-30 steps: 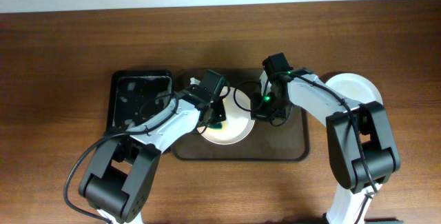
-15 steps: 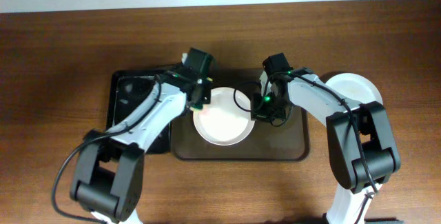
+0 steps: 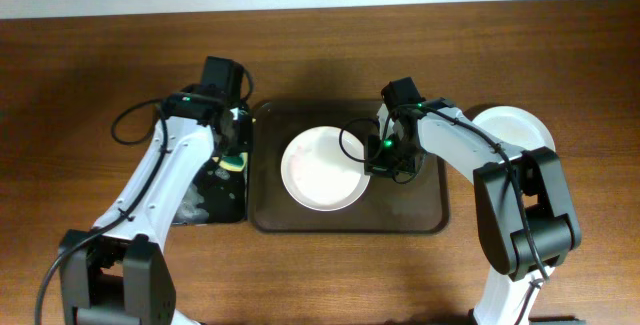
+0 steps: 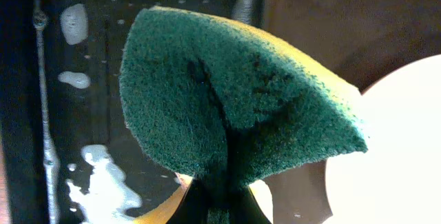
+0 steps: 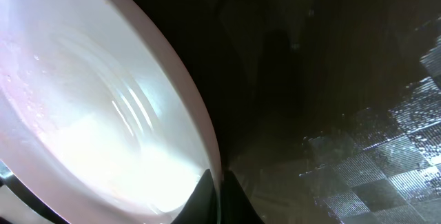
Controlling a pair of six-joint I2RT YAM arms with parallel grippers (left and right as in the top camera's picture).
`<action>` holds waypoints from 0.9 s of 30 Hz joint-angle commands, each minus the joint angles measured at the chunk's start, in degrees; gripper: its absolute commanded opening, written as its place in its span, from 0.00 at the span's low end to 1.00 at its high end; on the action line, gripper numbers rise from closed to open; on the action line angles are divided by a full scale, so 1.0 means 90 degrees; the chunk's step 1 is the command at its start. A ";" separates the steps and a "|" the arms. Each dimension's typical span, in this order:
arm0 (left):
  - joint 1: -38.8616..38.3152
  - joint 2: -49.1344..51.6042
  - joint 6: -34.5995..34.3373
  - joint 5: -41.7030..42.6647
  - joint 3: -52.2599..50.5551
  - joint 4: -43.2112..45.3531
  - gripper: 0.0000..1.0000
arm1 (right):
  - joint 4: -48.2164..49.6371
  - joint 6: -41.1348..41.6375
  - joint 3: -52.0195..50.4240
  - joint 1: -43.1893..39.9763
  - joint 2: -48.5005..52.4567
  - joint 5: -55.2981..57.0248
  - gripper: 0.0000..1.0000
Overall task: Clean dirty plates on tray and stack at the side
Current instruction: 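Return the sponge with the left gripper to the black tray and release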
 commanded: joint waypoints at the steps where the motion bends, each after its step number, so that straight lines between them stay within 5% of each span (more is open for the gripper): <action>1: 0.0379 -0.0083 0.0457 -0.0073 -0.0481 0.0148 0.00 | 0.0000 -0.0063 -0.0022 0.0015 0.0010 0.0180 0.04; 10: 0.0780 -0.0083 0.0452 -0.0019 -0.1817 0.1445 0.00 | -0.0005 -0.0063 -0.0022 0.0015 0.0010 0.0177 0.04; 12: 0.0780 -0.0083 0.0452 0.0151 -0.1936 0.1564 0.11 | -0.0005 -0.0063 -0.0022 0.0015 0.0010 0.0177 0.04; 13: 0.0780 -0.0083 0.0452 0.0202 -0.1979 0.1603 0.24 | -0.0005 -0.0063 -0.0022 0.0015 0.0010 0.0177 0.04; 14: 0.0780 -0.0083 0.0452 0.0248 -0.2006 0.1610 0.50 | -0.0005 -0.0061 -0.0022 0.0015 0.0010 0.0177 0.09; 15: 0.0780 -0.0083 0.0452 0.0248 -0.2006 0.1610 0.62 | -0.0005 -0.0063 -0.0022 0.0015 0.0010 0.0180 0.15; 17: 0.0780 -0.0087 0.0452 0.0248 -0.2004 0.1610 0.71 | -0.0002 -0.0061 -0.0022 0.0015 0.0010 0.0180 0.17; 27: 0.0780 -0.1044 0.0452 0.0270 -0.1644 0.1394 0.82 | -0.0002 -0.0061 -0.0024 0.0017 0.0063 0.0350 0.18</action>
